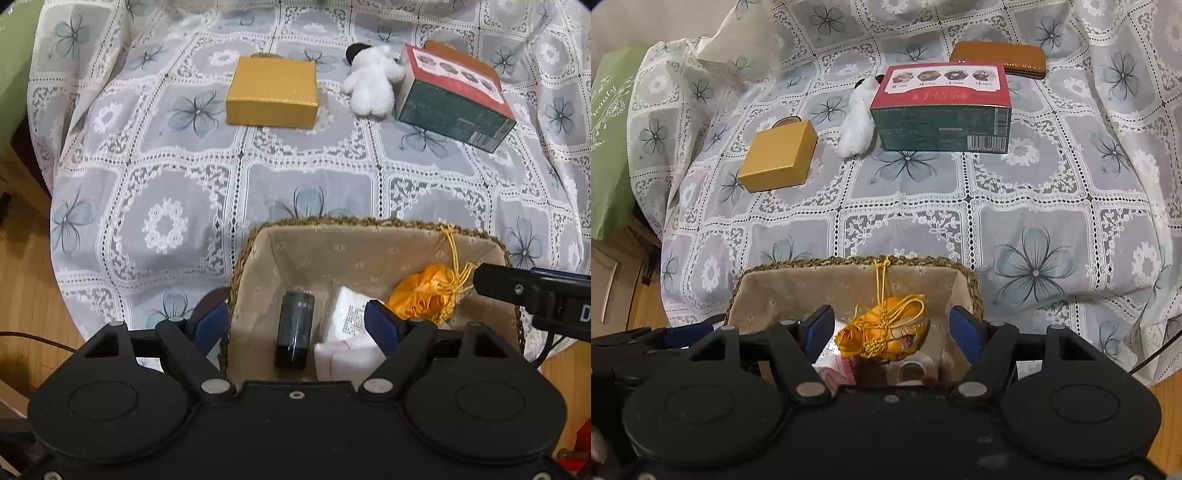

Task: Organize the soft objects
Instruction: 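Move both grippers back toward the tape roll beside the gold box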

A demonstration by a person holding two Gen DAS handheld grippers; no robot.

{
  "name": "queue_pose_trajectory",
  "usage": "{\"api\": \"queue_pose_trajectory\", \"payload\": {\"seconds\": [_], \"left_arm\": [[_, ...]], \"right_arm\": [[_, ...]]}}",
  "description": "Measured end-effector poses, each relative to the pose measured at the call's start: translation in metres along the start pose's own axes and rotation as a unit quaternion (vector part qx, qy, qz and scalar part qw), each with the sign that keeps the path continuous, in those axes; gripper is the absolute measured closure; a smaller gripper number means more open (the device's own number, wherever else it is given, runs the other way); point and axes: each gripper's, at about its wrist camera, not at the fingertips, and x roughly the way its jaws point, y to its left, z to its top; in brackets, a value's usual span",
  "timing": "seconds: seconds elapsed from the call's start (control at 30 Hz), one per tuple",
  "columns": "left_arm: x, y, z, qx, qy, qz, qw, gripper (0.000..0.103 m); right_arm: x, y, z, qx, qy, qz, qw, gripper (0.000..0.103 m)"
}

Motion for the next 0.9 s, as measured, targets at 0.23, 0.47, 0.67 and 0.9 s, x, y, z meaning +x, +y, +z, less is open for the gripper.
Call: {"api": "queue_pose_trajectory", "payload": {"seconds": [0.23, 0.47, 0.67, 0.9], "left_arm": [[-0.005, 0.001, 0.007, 0.003, -0.027, 0.017, 0.9995, 0.026], [-0.004, 0.013, 0.028, -0.011, -0.051, 0.022, 0.9984, 0.026], [-0.005, 0.016, 0.059, 0.000, -0.088, 0.033, 0.9956, 0.023], [0.003, 0.016, 0.104, 0.008, -0.115, 0.041, 0.9925, 0.013]], "right_arm": [[0.006, 0.001, 0.006, 0.001, 0.003, -0.001, 1.000, 0.034], [0.011, 0.000, 0.030, -0.007, -0.012, -0.012, 1.000, 0.034], [0.011, 0.001, 0.075, -0.018, -0.050, -0.021, 0.998, 0.033], [0.017, 0.002, 0.141, -0.024, -0.101, -0.036, 0.994, 0.032]]}}
